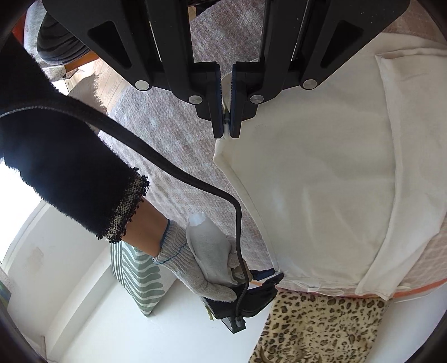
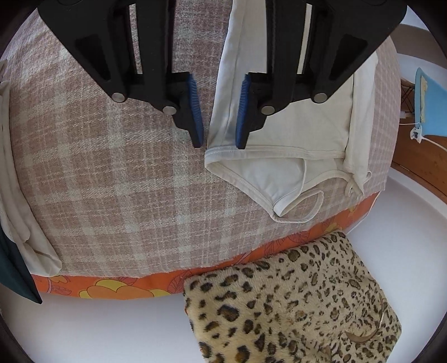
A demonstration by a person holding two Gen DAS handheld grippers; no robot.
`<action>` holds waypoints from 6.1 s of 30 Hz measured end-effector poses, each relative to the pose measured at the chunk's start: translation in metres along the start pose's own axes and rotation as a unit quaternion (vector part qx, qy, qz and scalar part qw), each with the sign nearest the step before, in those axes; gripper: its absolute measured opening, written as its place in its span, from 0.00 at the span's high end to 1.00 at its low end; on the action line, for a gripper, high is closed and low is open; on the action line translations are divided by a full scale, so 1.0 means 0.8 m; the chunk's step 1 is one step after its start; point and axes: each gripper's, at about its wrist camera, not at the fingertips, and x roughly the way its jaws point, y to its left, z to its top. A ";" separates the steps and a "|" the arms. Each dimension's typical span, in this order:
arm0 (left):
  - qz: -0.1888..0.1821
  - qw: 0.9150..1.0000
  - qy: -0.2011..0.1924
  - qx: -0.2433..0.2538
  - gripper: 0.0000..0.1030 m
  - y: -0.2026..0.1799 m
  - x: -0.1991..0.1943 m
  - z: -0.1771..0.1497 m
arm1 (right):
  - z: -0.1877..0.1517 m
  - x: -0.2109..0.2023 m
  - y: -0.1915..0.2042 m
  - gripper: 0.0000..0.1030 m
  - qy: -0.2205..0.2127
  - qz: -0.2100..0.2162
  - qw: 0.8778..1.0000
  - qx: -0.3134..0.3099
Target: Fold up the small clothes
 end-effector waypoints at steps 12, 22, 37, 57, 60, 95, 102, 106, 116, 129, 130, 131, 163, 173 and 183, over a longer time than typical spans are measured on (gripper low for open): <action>0.010 0.999 -0.035 -0.029 0.97 0.023 -0.035 -0.010 | 0.015 -0.031 0.060 0.95 -0.029 -0.037 0.998 -0.035; 0.024 0.996 -0.056 -0.060 0.97 0.057 -0.071 -0.027 | 0.009 -0.023 0.172 0.95 -0.027 -0.063 0.992 -0.110; 0.060 0.991 -0.075 -0.096 0.97 0.106 -0.098 -0.041 | 0.001 0.048 0.254 0.95 0.004 -0.087 0.985 -0.151; 0.053 0.994 -0.029 -0.093 0.96 0.111 -0.102 -0.052 | -0.041 -0.078 0.229 0.56 -0.036 -0.016 0.992 -0.119; 0.060 0.995 -0.017 -0.078 0.94 0.105 -0.112 -0.057 | -0.091 -0.124 0.210 0.55 -0.036 -0.006 0.992 -0.117; 0.102 0.989 0.058 -0.089 0.55 0.174 -0.154 -0.023 | -0.366 -0.149 0.124 0.55 0.110 0.105 0.988 -0.012; 0.113 0.989 0.065 -0.076 0.55 0.172 -0.146 -0.021 | -0.360 -0.140 0.127 0.55 0.110 0.111 0.988 -0.006; 0.097 0.989 0.063 -0.096 0.55 0.181 -0.146 -0.021 | -0.354 -0.137 0.125 0.54 0.110 0.118 0.987 -0.011; 0.034 0.984 0.064 -0.165 0.78 0.206 -0.142 -0.027 | -0.350 -0.129 0.133 0.47 0.106 0.130 0.986 -0.013; 0.052 0.991 0.041 -0.115 0.96 0.198 -0.156 -0.025 | -0.366 -0.142 0.145 0.93 0.090 0.105 0.989 -0.054; 0.053 0.991 0.042 -0.119 0.96 0.201 -0.157 -0.027 | -0.368 -0.147 0.149 0.93 0.087 0.103 0.989 -0.069; 0.053 0.990 0.047 -0.120 0.96 0.203 -0.154 -0.030 | -0.372 -0.146 0.154 0.93 0.087 0.097 0.988 -0.084; 0.073 0.993 0.070 -0.068 0.86 0.186 -0.159 -0.032 | -0.381 -0.159 0.146 0.86 0.092 0.116 0.984 -0.096; 0.096 0.991 0.005 -0.093 0.79 0.209 -0.199 0.009 | -0.348 -0.205 0.122 0.52 0.013 0.112 0.991 -0.076; 0.094 0.988 -0.010 -0.119 0.57 0.238 -0.188 0.065 | -0.298 -0.199 0.101 0.52 -0.020 0.090 0.995 -0.045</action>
